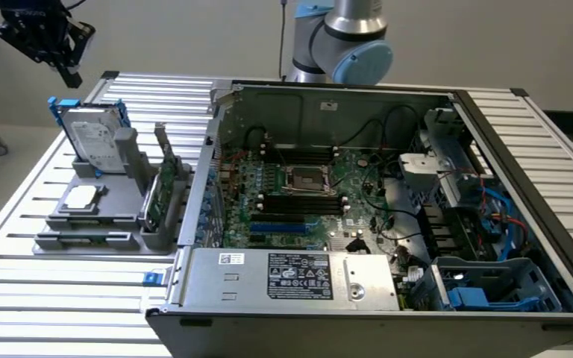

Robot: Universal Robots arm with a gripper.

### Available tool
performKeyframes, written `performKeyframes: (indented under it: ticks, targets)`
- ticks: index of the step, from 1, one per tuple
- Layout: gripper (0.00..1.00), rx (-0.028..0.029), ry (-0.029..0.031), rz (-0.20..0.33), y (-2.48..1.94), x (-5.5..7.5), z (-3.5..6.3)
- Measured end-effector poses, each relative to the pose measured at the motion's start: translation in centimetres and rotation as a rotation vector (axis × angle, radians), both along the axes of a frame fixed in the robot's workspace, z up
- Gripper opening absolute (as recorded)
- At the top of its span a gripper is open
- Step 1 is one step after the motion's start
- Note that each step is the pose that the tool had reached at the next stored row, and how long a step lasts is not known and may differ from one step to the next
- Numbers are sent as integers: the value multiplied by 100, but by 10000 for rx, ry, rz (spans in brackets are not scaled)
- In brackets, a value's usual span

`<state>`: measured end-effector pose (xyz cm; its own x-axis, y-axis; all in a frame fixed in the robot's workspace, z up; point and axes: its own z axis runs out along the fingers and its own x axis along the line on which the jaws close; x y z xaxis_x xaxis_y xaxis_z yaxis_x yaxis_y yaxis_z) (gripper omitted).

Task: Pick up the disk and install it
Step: 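Reach for the disk, then pick up the disk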

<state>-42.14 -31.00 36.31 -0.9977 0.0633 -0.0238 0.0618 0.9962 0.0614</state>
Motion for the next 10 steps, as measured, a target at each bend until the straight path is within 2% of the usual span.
performKeyframes:
  ticks: [10]
  targets:
    - [11,0,16,16,2,-10,0]
